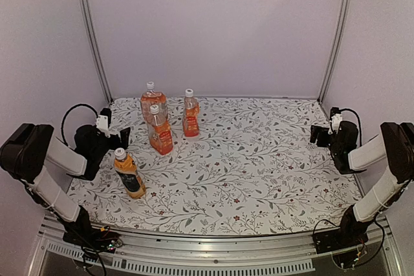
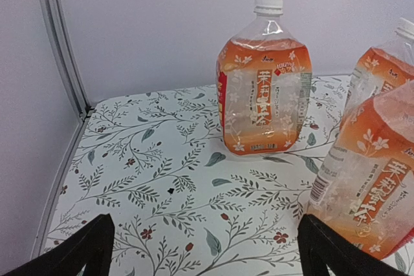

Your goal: Unscrew the bottle caps

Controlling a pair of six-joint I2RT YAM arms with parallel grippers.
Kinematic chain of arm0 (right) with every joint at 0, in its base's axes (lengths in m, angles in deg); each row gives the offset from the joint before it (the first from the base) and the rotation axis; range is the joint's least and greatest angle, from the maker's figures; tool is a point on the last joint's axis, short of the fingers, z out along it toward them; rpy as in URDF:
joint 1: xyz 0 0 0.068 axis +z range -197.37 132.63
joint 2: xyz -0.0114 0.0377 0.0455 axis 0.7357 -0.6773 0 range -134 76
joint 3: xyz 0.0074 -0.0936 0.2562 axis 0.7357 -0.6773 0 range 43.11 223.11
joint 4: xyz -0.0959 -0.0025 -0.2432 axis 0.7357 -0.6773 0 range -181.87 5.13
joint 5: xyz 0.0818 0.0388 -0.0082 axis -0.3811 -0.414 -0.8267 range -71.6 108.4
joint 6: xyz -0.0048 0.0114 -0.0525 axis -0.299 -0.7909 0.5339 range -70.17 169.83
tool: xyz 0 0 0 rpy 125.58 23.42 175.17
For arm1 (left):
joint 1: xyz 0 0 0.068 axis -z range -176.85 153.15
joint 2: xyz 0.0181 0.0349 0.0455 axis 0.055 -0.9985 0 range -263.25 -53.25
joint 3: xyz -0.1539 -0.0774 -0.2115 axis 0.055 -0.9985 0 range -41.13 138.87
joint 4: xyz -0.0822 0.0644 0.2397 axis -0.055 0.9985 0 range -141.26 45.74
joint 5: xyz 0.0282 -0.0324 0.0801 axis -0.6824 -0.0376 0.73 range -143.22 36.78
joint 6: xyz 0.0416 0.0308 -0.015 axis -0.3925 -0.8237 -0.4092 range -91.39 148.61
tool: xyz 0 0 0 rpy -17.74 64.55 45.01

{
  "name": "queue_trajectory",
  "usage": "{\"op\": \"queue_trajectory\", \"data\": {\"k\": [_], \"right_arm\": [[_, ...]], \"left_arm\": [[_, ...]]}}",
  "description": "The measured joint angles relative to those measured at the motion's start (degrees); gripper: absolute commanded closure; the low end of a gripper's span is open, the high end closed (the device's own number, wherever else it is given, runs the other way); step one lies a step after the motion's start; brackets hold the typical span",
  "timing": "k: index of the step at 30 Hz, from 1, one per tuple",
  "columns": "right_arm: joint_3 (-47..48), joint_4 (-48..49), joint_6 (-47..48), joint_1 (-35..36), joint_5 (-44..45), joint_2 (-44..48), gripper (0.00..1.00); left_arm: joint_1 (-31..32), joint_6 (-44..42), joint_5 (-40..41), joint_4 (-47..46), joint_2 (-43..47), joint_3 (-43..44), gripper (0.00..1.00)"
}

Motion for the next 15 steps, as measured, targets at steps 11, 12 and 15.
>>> {"op": "queue_trajectory", "data": {"k": [11, 12, 15], "right_arm": [[5.44, -17.68, -4.31, -0.04, -4.26, 18.25, 0.01], [5.86, -18.27, -5.55, -0.04, -6.36, 19.89, 0.01], [8.63, -21.31, -10.88, -0.02, -14.34, 22.99, 0.01]], "left_arm": [[0.00, 0.39, 1.14, 0.72, 0.39, 0.09, 0.00], [-0.02, 0.81, 1.81, 3.76, 1.44, 0.81, 0.01], [-0.85, 1.75, 2.23, 15.89, 5.79, 7.04, 0.00]]}}
